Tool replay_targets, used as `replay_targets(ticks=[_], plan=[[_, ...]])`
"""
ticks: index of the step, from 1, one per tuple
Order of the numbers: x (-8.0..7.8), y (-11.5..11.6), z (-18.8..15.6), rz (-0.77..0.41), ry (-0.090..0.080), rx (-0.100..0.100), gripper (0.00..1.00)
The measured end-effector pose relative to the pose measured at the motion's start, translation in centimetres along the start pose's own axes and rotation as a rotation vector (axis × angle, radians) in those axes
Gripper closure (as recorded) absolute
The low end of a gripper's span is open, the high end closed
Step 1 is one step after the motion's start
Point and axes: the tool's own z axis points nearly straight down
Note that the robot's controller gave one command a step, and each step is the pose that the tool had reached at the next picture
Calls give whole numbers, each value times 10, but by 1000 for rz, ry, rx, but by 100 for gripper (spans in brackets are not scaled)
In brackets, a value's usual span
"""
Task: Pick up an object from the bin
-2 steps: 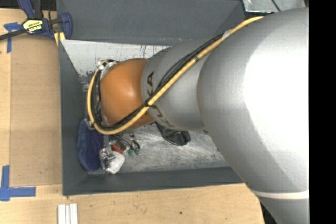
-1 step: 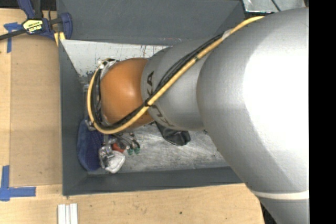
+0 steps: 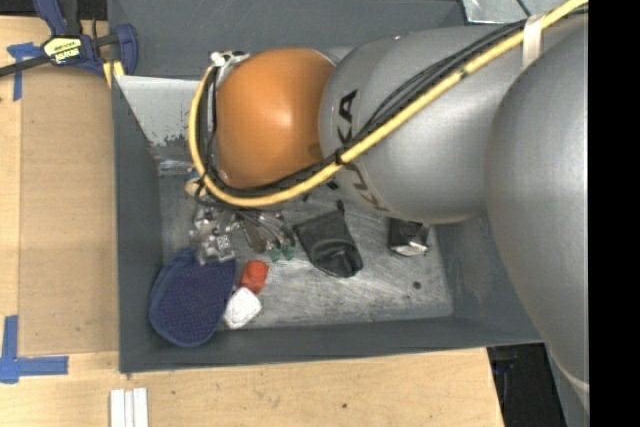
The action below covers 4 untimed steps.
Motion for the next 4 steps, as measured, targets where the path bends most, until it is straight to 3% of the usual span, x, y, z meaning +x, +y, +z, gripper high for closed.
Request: replay_targets(ticks=[1, 2, 3, 4], plan=[[2, 0, 5, -1, 9, 1, 0], [4, -24, 101, -158, 1, -3, 0], [5, -25, 102, -155, 7, -2, 100], [19, -22, -29, -121, 1, 0, 100]])
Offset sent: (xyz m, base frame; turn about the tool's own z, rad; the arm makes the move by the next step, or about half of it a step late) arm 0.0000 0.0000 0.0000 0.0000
